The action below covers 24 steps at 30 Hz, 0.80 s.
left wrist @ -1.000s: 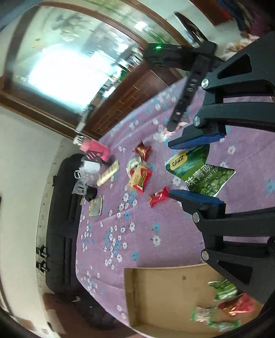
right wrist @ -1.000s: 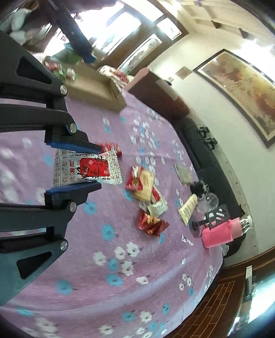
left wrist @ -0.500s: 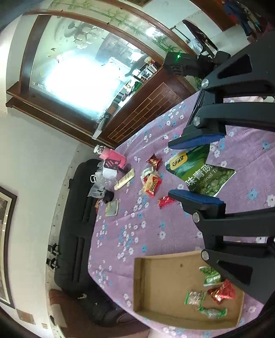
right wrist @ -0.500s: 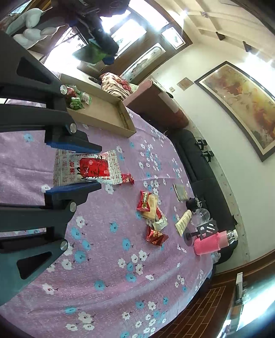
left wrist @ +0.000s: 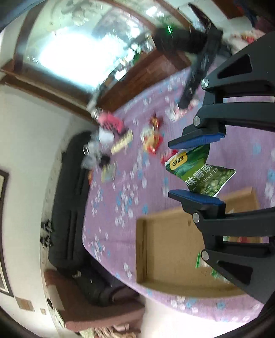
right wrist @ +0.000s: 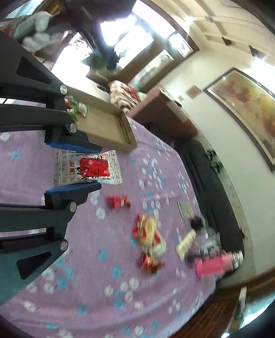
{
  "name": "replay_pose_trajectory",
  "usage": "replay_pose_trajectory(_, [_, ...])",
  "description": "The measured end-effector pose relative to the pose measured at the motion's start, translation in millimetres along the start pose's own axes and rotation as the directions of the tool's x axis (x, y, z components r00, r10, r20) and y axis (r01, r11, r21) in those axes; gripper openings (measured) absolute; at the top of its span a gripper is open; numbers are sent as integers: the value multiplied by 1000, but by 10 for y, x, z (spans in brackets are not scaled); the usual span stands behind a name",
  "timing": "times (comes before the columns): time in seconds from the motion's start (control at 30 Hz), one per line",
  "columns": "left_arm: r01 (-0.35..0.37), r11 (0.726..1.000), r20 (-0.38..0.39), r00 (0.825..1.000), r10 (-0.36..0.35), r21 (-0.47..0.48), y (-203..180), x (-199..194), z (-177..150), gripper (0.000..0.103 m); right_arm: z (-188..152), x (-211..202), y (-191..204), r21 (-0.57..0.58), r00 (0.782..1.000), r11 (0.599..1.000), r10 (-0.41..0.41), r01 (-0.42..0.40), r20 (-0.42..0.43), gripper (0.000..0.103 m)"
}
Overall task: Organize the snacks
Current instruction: 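Carry both held snacks toward the cardboard box, then open both tools to drop the snacks into the box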
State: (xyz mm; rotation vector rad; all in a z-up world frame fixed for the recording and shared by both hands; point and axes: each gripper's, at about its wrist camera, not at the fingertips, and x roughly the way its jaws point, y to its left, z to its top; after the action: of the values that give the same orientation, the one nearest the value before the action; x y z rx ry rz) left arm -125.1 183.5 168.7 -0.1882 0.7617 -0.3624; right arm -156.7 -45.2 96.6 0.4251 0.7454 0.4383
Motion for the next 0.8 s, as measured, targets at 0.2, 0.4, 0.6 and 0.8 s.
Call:
replay_pose_trajectory(0.2, [-104,989,-57,994,99,-109,687,428,-13,41,174,722,442,-79,990,992,88,-97,-111,27])
replay_pose_trajectory(0.4, [-164,964,-124,982,140,-211,1241,739,-51,42,62,1413,976,-181,968,971,117,-159,-222,26])
replay_pose_trajectory(0.6, [-198,945,-151,975,162,-262,1571,934,-35,42,-158,1879,1361,-306,961,943,44,-130,-272,26])
replay_pose_trajectory(0.8, [-201,934,-165,974,157,-295,1688,994,-73,42,-323,2183,1427,-350,951,932,-24,-90,-308,27])
